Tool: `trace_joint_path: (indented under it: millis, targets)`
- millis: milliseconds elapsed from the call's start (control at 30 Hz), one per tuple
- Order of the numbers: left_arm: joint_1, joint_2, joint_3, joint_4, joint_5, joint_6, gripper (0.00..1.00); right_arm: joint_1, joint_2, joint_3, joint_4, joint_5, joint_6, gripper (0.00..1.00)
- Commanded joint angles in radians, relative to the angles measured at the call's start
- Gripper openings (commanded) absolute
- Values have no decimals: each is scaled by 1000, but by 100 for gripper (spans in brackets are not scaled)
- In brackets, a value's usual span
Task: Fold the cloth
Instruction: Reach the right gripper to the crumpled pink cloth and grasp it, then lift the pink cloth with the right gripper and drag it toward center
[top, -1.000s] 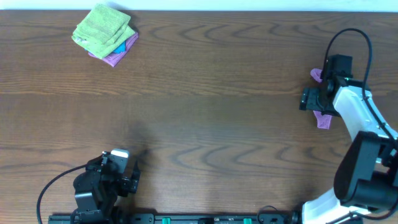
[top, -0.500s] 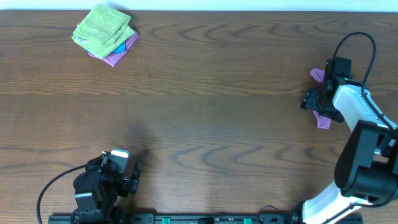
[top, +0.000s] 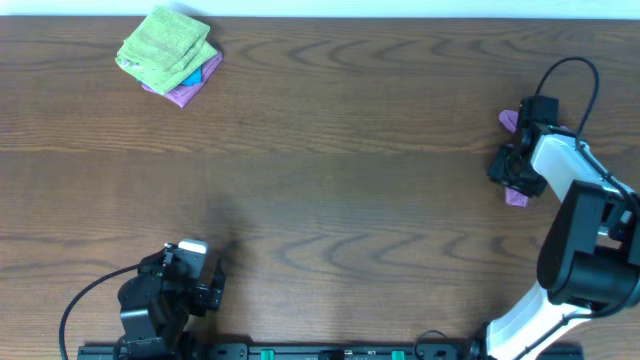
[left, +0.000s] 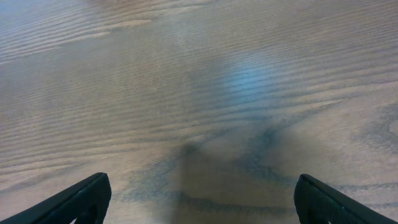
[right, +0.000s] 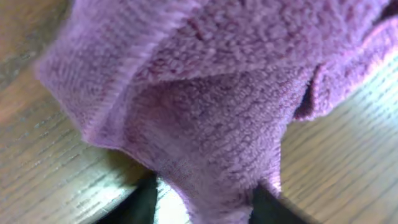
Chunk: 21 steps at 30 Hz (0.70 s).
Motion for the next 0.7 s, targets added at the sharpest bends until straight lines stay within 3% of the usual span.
trace_joint_path:
  millis: [0, 267, 667]
  targets:
    - [-6, -6, -34, -32, -6, 3, 95, 10, -14, 11, -9, 6, 9, 1]
    - [-6, -6, -34, -32, -6, 3, 95, 137, -185, 12, -12, 3, -74, 1]
    - [-6, -6, -34, -32, -6, 3, 95, 511, -436, 12, -32, -58, -119, 1]
